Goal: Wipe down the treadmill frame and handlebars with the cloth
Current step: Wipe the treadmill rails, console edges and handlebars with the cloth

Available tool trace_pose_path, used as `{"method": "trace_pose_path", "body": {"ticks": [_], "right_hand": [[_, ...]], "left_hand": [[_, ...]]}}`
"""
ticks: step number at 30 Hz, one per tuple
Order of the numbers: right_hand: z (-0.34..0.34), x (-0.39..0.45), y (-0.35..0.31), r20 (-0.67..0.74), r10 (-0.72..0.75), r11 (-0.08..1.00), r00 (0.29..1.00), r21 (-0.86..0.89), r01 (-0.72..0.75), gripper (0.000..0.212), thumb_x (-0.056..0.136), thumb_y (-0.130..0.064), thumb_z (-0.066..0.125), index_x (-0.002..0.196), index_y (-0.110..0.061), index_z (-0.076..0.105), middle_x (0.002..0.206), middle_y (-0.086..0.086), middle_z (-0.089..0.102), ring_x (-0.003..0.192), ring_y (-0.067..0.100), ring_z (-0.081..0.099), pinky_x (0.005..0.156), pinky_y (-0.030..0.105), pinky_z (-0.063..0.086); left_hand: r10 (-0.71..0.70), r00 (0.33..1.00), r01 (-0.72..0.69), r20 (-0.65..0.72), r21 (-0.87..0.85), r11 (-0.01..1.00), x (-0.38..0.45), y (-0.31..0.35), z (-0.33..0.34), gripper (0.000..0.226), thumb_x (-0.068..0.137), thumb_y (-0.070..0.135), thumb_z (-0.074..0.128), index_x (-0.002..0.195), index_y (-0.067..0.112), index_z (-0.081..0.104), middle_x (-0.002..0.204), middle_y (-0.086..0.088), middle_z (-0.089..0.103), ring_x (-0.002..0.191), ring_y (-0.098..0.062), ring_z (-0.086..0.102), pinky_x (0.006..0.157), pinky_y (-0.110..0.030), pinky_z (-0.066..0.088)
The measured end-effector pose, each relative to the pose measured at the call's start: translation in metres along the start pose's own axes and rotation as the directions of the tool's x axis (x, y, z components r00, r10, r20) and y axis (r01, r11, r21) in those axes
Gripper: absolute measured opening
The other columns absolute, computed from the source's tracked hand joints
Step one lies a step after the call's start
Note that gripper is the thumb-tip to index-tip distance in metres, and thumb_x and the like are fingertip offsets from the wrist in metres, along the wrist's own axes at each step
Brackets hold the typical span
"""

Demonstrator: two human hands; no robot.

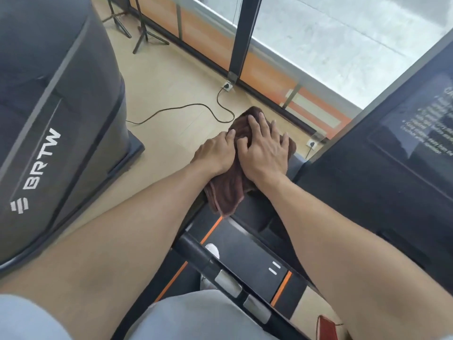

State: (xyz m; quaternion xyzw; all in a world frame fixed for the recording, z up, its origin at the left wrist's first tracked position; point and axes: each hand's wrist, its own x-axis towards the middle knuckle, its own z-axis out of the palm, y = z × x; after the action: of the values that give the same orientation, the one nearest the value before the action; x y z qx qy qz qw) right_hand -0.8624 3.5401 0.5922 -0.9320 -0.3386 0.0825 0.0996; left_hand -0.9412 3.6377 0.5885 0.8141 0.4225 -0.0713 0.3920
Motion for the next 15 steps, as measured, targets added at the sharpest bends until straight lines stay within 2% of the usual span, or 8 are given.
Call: {"method": "trace_pose_path", "body": {"ticks": [2,4,6,10,15], "right_hand": [[-0.002,0.017,-0.001,0.002,-0.017,0.999,1.0,0.038,0.017,0.064,0.095,-0.051,0.03,0.156,-0.032,0.036,0.166,-0.004,0.03,0.152,0.024,0.026,0.123,0.05,0.018],[-0.008,0.033,0.002,0.027,-0.034,0.997,0.999,0.063,0.033,0.057,0.094,-0.054,0.032,0.144,-0.032,0.049,0.15,-0.002,0.051,0.132,0.026,0.049,0.107,0.048,0.036],[-0.012,0.049,0.004,0.06,-0.039,0.997,0.997,0.074,0.035,0.049,0.092,-0.055,0.032,0.126,-0.032,0.059,0.127,0.0,0.063,0.111,0.028,0.059,0.091,0.045,0.043],[-0.014,0.073,0.003,0.098,-0.046,0.997,0.994,0.068,0.04,0.039,0.089,-0.052,0.037,0.103,-0.03,0.066,0.107,0.005,0.068,0.095,0.032,0.06,0.079,0.041,0.045],[-0.013,0.08,0.002,0.09,-0.156,0.987,0.984,0.045,0.153,0.039,0.092,-0.05,0.038,0.107,-0.031,0.069,0.113,0.004,0.069,0.093,0.029,0.057,0.072,0.036,0.035]], "left_hand": [[-0.033,0.999,0.033,0.013,-0.042,0.999,0.014,0.008,-0.003,0.064,0.108,0.048,0.014,0.142,0.011,0.053,0.144,-0.021,0.055,0.133,-0.037,0.049,0.11,-0.041,0.036],[-0.07,0.997,0.071,0.027,-0.07,0.995,0.025,0.014,-0.004,0.065,0.109,0.046,0.015,0.141,0.004,0.054,0.145,-0.024,0.053,0.135,-0.037,0.048,0.111,-0.04,0.035],[-0.107,0.994,0.11,0.036,-0.097,0.989,0.035,0.019,-0.004,0.065,0.109,0.045,0.017,0.142,0.001,0.052,0.146,-0.025,0.051,0.136,-0.036,0.047,0.111,-0.038,0.035],[-0.171,0.982,0.182,0.08,-0.169,0.969,0.056,0.018,-0.004,0.062,0.107,0.045,0.023,0.142,0.003,0.053,0.145,-0.022,0.054,0.134,-0.034,0.049,0.111,-0.037,0.037],[-0.158,0.977,0.192,0.146,-0.265,0.945,0.051,0.009,-0.004,0.061,0.106,0.048,0.027,0.139,0.007,0.058,0.14,-0.017,0.059,0.129,-0.03,0.054,0.112,-0.039,0.04]]}}
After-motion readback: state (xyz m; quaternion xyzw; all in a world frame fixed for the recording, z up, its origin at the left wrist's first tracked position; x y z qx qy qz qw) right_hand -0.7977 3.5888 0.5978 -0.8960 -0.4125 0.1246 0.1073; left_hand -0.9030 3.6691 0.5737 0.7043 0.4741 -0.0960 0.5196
